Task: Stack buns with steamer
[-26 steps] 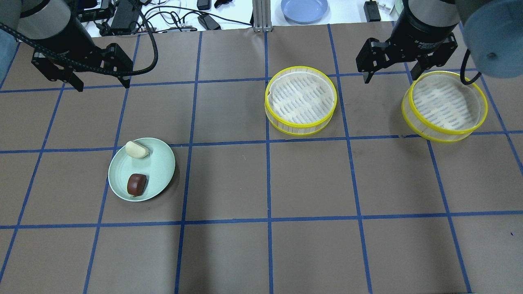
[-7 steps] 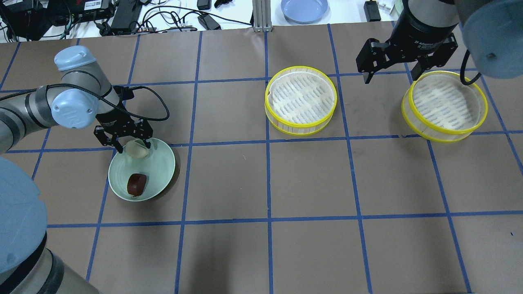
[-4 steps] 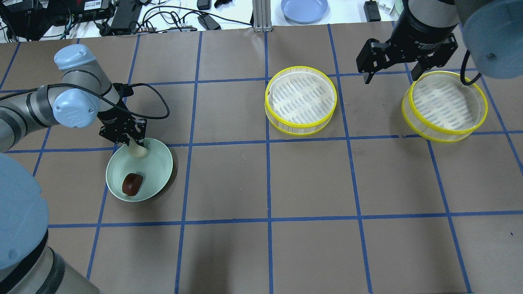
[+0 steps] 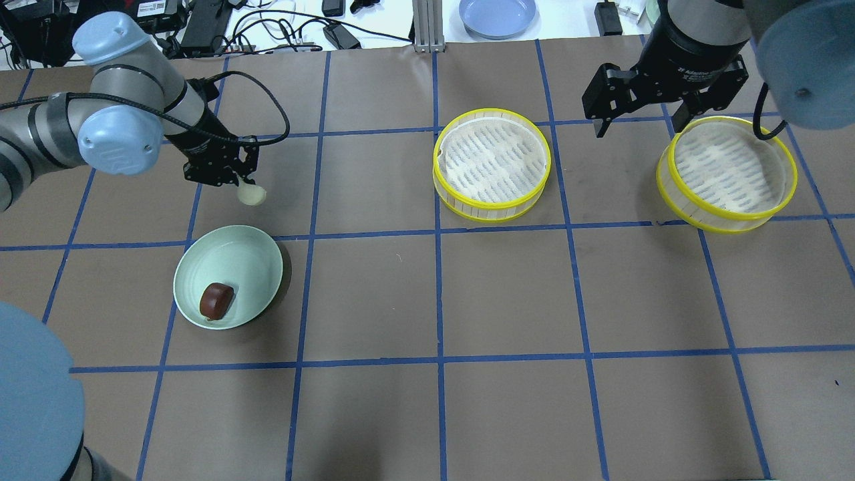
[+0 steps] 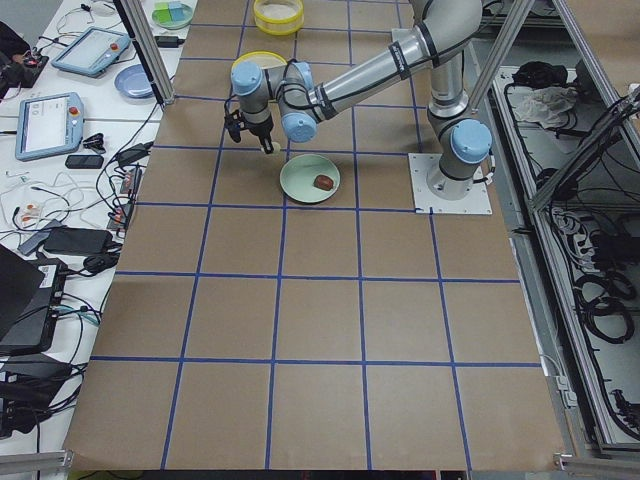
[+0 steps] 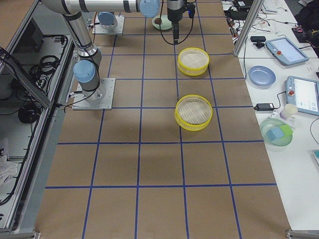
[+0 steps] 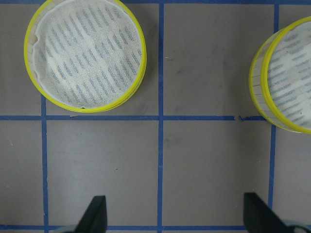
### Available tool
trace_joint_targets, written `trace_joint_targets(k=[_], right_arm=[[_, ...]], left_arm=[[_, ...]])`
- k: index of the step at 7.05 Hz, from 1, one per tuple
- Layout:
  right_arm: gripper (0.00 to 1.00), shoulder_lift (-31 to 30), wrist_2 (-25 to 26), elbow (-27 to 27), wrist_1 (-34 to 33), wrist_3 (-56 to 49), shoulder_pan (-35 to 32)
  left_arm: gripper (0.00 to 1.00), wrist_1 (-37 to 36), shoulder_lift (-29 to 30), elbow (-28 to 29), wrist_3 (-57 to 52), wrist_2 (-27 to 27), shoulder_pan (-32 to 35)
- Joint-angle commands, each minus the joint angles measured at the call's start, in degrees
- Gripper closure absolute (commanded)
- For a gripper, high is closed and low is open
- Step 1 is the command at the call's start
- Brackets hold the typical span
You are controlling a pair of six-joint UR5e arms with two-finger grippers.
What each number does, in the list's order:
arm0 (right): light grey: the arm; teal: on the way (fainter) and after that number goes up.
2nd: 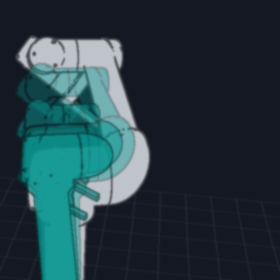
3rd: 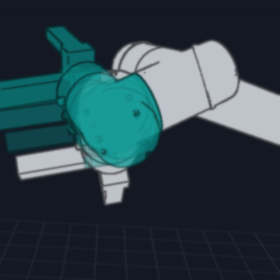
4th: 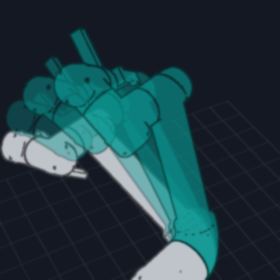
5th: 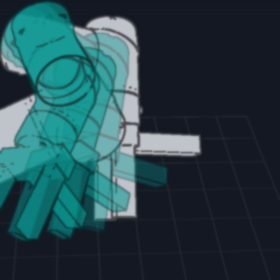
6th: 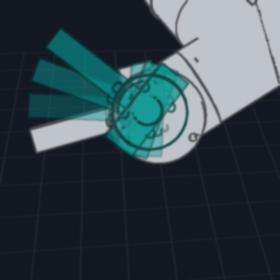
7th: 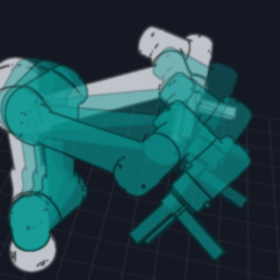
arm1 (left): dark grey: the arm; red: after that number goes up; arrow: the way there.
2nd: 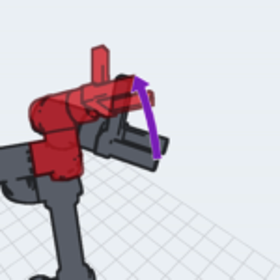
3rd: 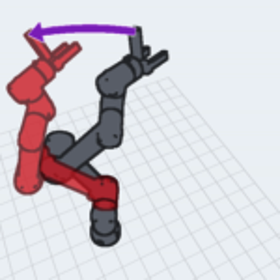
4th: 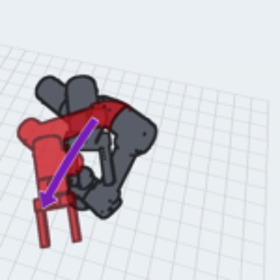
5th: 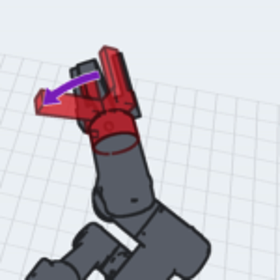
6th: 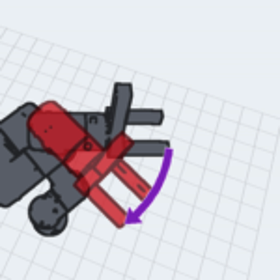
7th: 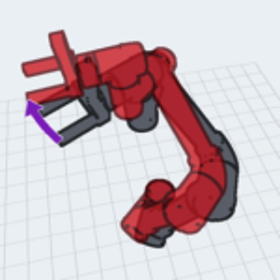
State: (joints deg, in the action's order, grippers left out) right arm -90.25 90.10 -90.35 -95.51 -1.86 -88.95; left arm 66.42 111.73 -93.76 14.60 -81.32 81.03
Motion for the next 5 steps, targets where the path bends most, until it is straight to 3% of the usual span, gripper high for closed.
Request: trace_joint_targets(k=[1,3,5], right_arm=[[0.0,0.2,0.0,0.1,-0.2,-4.3,0.6],[0.0,0.4,-0.9,0.1,-0.8,-10.6,4.1],[0.0,1.6,-1.1,0.1,-1.0,-14.1,15.2]], left_arm=[[1.0,-7.1,1.2,3.5,15.0,7.4,7.0],[1.0,-14.8,4.4,2.6,20.1,18.0,9.3],[1.0,-25.8,8.4,2.8,26.3,18.2,14.2]])
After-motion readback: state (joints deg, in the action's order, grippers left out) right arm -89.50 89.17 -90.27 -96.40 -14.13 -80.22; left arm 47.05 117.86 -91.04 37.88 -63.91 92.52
